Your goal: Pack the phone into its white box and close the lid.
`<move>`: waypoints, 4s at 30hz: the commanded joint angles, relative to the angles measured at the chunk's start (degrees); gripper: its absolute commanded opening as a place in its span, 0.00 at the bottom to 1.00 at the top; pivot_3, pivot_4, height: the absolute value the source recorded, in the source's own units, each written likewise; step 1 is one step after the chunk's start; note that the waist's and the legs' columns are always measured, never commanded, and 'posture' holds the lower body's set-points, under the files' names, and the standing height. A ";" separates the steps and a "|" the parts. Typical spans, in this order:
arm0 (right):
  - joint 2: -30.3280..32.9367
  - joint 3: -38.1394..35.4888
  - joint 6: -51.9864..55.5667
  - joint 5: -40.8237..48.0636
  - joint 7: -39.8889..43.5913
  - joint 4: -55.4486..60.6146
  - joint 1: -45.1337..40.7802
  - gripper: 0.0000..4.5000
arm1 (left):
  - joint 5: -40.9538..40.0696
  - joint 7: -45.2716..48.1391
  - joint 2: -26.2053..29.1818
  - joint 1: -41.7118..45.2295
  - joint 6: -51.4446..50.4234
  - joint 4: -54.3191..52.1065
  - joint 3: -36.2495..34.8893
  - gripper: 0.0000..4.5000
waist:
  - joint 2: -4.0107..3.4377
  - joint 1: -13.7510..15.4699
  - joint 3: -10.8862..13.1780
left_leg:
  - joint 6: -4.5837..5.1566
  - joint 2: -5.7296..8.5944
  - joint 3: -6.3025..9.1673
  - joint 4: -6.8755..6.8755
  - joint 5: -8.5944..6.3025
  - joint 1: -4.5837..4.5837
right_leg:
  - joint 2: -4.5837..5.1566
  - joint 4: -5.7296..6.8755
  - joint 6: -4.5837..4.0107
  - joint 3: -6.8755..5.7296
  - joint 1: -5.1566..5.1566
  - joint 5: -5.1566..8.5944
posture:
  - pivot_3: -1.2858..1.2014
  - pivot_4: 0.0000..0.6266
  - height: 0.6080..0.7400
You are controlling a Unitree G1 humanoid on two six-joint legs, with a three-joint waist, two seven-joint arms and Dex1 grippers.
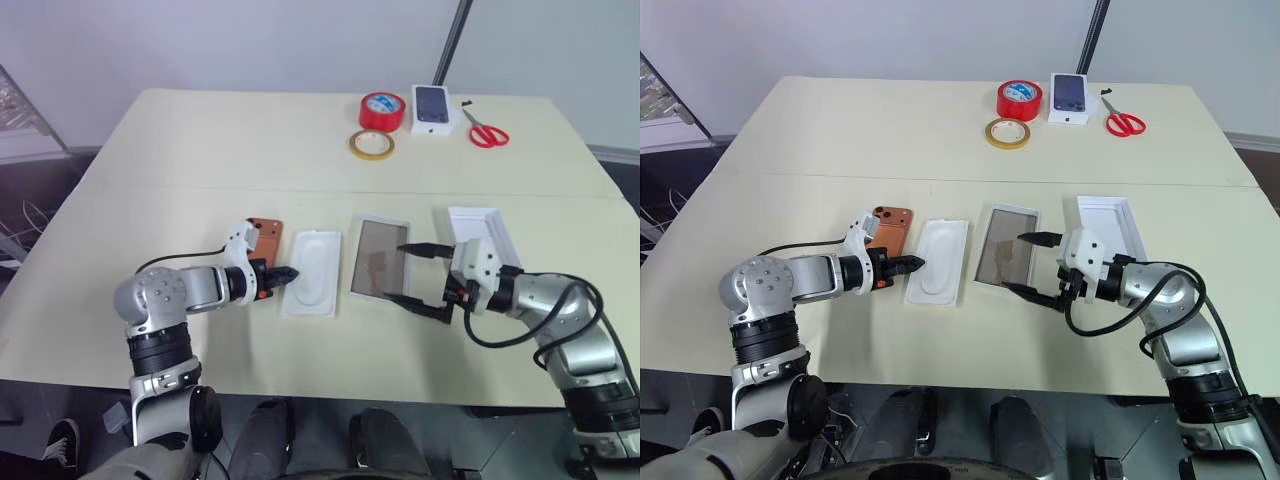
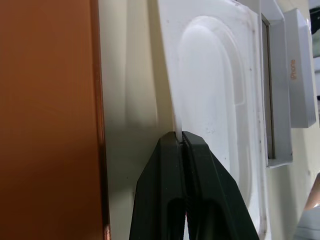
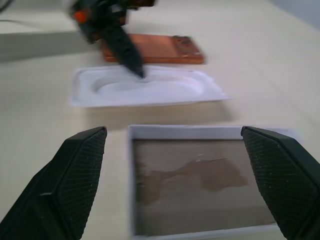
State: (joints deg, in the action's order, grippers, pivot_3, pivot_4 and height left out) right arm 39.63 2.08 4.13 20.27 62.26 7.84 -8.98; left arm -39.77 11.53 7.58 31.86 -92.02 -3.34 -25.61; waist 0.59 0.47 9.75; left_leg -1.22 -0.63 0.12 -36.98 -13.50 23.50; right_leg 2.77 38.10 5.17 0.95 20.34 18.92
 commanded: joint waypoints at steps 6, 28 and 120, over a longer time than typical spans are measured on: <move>-2.83 7.24 2.80 -8.66 -4.11 -5.30 -5.05 0.88 | -2.10 -2.43 1.62 3.16 -0.48 -2.26 -0.80 0.00 | 0.12 -0.36 0.08 | -0.08 -0.02 0.00 0.02 0.03 0.04 | -0.03 0.02 0.00 0.01 0.08 0.00 | 0.52 0.24 1.00; -10.50 14.21 0.40 -7.89 0.19 -2.96 -7.09 0.06 | 1.17 -5.49 -5.89 7.96 -0.22 -3.34 -2.92 0.00 | 0.21 -1.04 0.14 | -0.46 -0.03 0.03 0.15 0.24 0.07 | -0.09 0.00 0.01 -0.02 0.14 0.00 | 0.52 0.24 1.00; -29.90 22.39 2.00 -26.83 -16.39 -25.40 -35.64 0.01 | 0.49 25.37 31.61 -3.04 18.90 15.70 8.98 0.98 | 0.35 -1.89 0.21 | -0.68 -0.10 -0.02 0.90 0.41 0.21 | -0.10 0.31 -0.27 0.06 0.96 -0.04 | 0.52 0.24 1.00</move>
State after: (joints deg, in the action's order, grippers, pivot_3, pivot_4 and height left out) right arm 10.61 23.28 5.47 -5.37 46.11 -16.59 -43.00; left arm -40.52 37.13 38.61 29.40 -73.08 12.55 -18.62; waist 0.94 -1.42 9.96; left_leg -1.91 -0.74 0.11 -36.05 -13.08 23.71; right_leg 2.65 38.42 4.90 1.01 21.32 18.89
